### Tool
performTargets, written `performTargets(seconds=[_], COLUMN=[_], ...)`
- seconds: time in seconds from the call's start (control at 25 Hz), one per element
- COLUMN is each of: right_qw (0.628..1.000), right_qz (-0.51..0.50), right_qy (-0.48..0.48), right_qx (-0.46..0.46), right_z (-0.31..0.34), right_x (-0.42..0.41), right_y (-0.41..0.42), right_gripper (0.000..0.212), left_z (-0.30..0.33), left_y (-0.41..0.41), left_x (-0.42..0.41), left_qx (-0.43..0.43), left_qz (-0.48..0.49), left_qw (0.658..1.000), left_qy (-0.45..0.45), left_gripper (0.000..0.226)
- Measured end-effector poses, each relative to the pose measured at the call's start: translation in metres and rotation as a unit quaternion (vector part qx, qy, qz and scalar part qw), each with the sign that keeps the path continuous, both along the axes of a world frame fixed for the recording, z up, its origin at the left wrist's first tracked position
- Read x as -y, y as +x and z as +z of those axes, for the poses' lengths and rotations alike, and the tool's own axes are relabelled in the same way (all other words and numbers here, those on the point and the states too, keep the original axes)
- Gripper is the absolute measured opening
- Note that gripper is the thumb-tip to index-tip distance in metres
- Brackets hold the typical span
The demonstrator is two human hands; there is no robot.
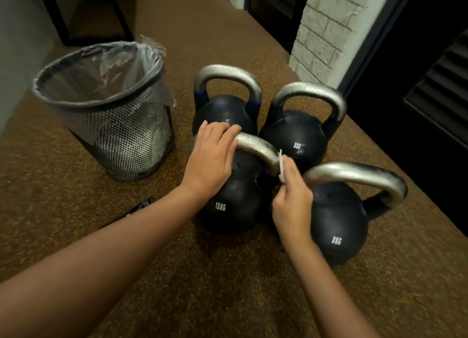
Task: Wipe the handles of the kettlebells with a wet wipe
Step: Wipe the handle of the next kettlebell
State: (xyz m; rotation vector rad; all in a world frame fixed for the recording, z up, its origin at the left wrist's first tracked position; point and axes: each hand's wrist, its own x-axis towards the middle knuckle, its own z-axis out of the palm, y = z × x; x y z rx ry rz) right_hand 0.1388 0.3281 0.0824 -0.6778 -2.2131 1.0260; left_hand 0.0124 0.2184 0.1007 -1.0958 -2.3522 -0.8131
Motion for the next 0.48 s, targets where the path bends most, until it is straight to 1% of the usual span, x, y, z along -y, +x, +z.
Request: performTargets(seconds=[0.08,0.12,0.24,0.36,0.48], right_qw=[0.998,0.998,1.0,0.999,0.998], right_qz=[-0.016,-0.01,0.017,-0.006,-0.031], right_qy=[-0.06,-0.06,0.008,-0.018,-0.018], right_qx=[0.007,0.001,-0.021,-0.037,-0.044], right_z=[-0.007,-0.005,0.0,-0.008,-0.011], right_x=[0.007,0.009,0.026,0.043,0.05], right_y=[0.0,-0.003,-0.007,-0.005,-0.012], right_gripper=[0.054,0.054,0.061,0.064,0.06], left_z=[0.0,0.0,-0.001,0.001,0.001], left_y=[0.0,0.001,0.0,0.0,0.0], left_x=[0.0,-0.001,-0.001,0.001,0.001], left_qx=[-0.003,-0.004,0.003,0.01,0.01], left_qz=[0.004,0.005,0.003,-0.002,-0.002], left_qw=[1.0,1.0,1.0,1.0,1.0], left_qy=[0.004,0.005,0.002,0.001,0.001], left_gripper=[0.037,0.037,0.037,0.039,0.038])
